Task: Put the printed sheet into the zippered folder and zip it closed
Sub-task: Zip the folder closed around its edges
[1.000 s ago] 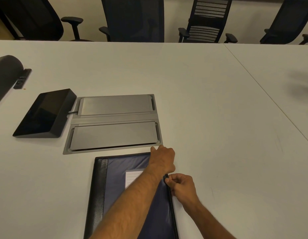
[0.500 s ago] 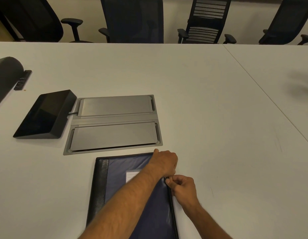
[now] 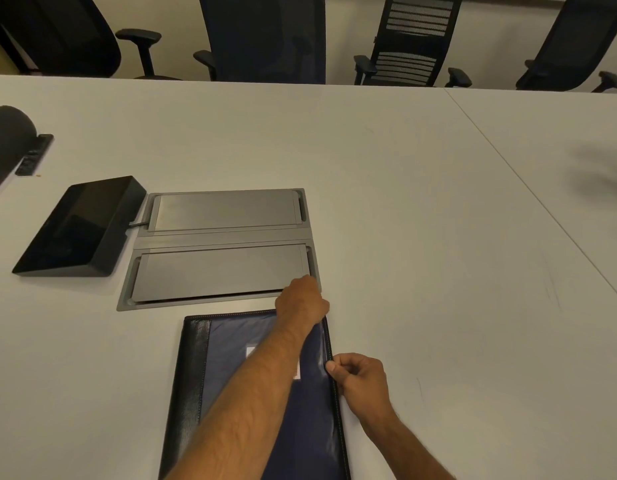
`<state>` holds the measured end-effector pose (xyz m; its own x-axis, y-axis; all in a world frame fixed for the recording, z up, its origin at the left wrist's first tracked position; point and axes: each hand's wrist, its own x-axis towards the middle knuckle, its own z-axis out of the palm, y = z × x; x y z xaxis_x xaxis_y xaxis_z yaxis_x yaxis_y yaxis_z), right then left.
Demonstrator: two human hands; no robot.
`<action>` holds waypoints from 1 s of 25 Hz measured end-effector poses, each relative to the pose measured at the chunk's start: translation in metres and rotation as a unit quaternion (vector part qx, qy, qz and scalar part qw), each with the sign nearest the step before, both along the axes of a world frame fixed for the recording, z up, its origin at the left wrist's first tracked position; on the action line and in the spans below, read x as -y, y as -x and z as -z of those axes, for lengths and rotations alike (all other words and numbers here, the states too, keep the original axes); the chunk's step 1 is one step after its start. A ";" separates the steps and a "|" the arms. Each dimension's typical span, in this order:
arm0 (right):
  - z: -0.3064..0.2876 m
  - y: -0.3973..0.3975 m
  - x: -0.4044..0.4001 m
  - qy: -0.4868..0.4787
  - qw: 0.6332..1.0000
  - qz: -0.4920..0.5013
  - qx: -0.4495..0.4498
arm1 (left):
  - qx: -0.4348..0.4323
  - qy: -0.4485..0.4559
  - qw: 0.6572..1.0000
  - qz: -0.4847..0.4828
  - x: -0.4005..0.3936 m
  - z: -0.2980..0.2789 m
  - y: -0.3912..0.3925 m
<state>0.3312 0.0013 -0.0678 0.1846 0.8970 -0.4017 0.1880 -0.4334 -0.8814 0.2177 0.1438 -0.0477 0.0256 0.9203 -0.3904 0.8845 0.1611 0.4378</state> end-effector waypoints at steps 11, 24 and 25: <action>0.002 -0.001 -0.002 0.029 1.000 0.000 -0.001 | 0.091 0.040 0.977 -0.190 -0.009 0.006 0.059; -0.012 0.020 -0.074 0.085 0.993 -0.020 0.074 | 0.096 0.037 0.975 -0.196 0.000 0.008 0.082; -0.011 0.022 -0.079 0.078 0.993 -0.020 0.092 | 0.093 0.036 0.976 -0.193 0.001 0.009 0.082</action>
<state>0.3093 0.0806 -0.0570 0.2327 0.8348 -0.4989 0.3588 -0.5505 -0.7538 0.1355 0.1425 -0.0569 -0.2406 0.8462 -0.4754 0.6583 0.5022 0.5607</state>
